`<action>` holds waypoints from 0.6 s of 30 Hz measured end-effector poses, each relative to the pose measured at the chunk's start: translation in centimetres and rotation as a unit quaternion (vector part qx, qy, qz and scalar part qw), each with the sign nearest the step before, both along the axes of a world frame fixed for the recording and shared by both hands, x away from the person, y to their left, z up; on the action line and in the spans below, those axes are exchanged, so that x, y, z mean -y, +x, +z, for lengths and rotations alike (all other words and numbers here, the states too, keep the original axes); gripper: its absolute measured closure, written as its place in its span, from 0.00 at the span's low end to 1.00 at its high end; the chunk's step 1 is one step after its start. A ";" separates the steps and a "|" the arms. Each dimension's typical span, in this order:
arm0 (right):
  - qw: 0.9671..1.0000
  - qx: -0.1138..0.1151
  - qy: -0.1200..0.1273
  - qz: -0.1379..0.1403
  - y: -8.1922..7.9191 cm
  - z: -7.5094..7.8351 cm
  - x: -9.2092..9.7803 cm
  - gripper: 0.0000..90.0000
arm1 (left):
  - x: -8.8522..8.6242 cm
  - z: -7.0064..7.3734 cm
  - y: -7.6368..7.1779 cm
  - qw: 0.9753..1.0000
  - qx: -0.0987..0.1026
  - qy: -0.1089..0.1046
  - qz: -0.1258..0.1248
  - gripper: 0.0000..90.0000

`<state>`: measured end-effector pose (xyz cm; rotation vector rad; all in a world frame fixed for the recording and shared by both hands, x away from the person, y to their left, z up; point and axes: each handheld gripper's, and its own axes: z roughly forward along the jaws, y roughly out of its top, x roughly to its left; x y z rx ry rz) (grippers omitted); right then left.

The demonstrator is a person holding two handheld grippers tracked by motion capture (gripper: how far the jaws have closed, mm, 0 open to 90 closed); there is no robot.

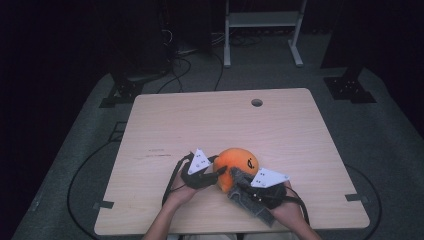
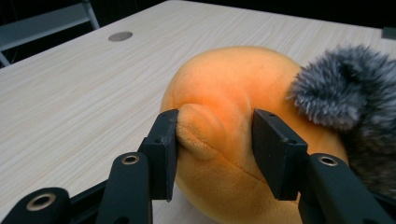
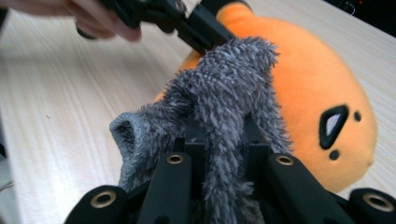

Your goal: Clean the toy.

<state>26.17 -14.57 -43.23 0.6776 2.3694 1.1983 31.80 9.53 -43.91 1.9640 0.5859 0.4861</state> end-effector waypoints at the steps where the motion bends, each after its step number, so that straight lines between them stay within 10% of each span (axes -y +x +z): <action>1: 1.000 -0.004 0.001 -0.002 0.3 -0.2 0.1 0.86 | -0.1 0.0 0.0 1.000 -0.002 0.003 0.001 0.58; 7: 1.000 0.000 0.009 -0.028 0.6 0.1 1.5 0.86 | -0.3 -0.1 0.5 1.000 -0.011 -0.004 0.004 0.58; 18: 0.998 -0.019 -0.007 0.055 -0.2 -0.7 -0.9 0.86 | -0.2 -0.1 0.5 1.000 -0.011 -0.002 0.006 0.58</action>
